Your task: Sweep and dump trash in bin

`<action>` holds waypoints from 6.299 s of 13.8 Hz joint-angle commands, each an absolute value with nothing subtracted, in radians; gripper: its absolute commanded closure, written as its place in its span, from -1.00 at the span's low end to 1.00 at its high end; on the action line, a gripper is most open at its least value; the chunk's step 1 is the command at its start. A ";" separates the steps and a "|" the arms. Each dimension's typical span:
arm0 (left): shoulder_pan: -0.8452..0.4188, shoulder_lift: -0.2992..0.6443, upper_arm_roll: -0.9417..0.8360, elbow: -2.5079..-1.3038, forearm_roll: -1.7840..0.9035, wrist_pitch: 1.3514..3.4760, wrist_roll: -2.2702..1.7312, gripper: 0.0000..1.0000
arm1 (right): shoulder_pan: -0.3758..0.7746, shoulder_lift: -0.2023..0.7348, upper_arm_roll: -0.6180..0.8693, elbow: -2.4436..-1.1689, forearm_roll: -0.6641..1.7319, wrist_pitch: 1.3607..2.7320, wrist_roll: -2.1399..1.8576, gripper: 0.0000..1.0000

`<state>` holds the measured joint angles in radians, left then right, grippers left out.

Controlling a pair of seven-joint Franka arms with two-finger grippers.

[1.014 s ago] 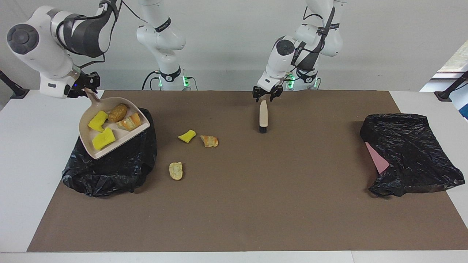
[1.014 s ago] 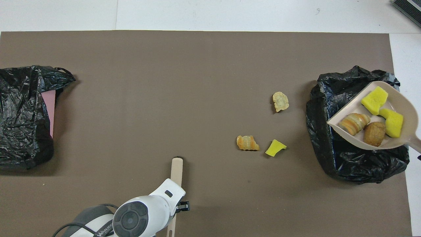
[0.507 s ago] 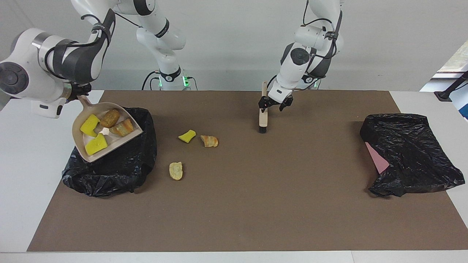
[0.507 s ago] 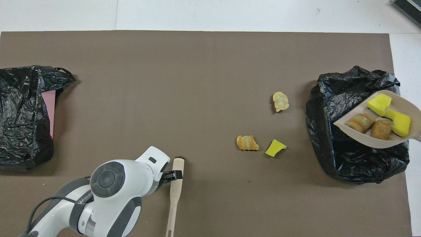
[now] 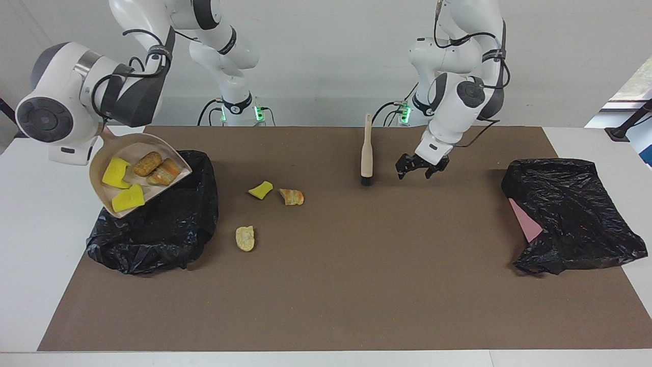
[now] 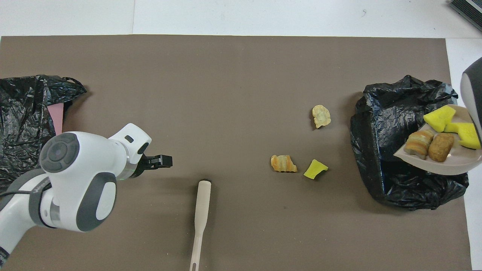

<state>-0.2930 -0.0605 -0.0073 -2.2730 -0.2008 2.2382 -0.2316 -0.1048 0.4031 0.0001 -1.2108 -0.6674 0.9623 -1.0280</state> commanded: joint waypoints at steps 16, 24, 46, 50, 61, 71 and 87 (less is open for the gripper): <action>-0.003 0.035 -0.008 -1.726 -0.057 1.706 0.023 -1.00 | 0.104 0.281 0.028 -1.184 -0.775 0.954 -0.997 1.00; -0.011 -0.032 -0.011 -1.658 -0.057 1.550 -0.029 -1.00 | 0.190 0.261 0.048 -1.218 -0.390 1.133 -0.459 1.00; -0.038 0.008 -0.026 -1.609 0.020 1.529 0.052 -1.00 | 0.574 0.728 0.118 -1.166 0.040 1.922 0.792 1.00; -0.025 0.005 -0.025 -1.605 0.020 1.532 0.051 -1.00 | 0.597 0.774 0.141 -1.166 0.040 1.928 0.753 1.00; -0.026 -0.014 -0.017 -1.592 0.015 1.552 0.049 -1.00 | 0.612 0.738 0.141 -1.173 0.043 1.844 0.678 -0.23; -0.029 -0.021 -0.015 -1.594 0.018 1.546 0.055 -1.00 | 0.702 0.378 0.147 -1.540 0.078 1.841 0.984 -1.00; -0.281 0.228 -0.028 -1.635 -0.031 1.836 0.034 -1.00 | 0.933 0.167 0.149 -2.137 0.255 2.324 1.137 -1.00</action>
